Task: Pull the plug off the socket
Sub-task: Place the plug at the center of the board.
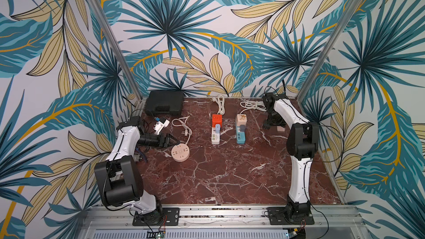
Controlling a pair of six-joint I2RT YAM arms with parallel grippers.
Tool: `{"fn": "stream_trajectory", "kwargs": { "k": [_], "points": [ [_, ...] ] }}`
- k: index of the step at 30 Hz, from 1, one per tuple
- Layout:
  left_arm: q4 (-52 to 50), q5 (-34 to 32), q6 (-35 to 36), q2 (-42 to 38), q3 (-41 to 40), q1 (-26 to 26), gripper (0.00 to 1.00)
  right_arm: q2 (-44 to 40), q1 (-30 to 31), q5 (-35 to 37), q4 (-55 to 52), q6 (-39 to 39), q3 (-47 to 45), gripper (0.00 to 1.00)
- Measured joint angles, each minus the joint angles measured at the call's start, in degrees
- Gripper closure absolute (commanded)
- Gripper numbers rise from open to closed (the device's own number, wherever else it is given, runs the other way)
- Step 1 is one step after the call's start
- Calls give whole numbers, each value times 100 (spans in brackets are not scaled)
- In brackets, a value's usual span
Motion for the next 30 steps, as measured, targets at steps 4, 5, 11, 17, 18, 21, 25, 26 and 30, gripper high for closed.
{"fn": "stream_trajectory", "kwargs": {
  "k": [4, 5, 11, 17, 18, 21, 25, 26, 30],
  "points": [
    [0, 0, 0, 0, 0, 0, 25, -2, -251, -11, 197, -188, -146, 100],
    [2, 0, 0, 0, 0, 0, 25, -2, -269, -13, 229, -212, -173, 100],
    [2, 0, -2, 0, 0, 0, 25, -7, -131, -229, 299, -245, -195, 100],
    [0, 0, -2, 0, 0, 0, 25, -7, 57, -529, 306, -22, 11, 100],
    [2, 0, -2, 0, 0, 0, 25, -7, 76, -553, 315, 22, 55, 100],
    [2, 0, -2, 0, 0, 0, 25, -7, 127, -616, 363, 151, 162, 100],
    [2, 0, -2, 0, 0, 0, 25, 208, 164, -619, 374, 229, 645, 100],
    [2, 0, -2, 0, 0, 0, 25, 319, 162, -597, 378, 247, 817, 100],
    [0, 0, -2, 0, 0, 0, 25, 636, 103, -522, 452, 275, 1088, 100]
  ]
}}
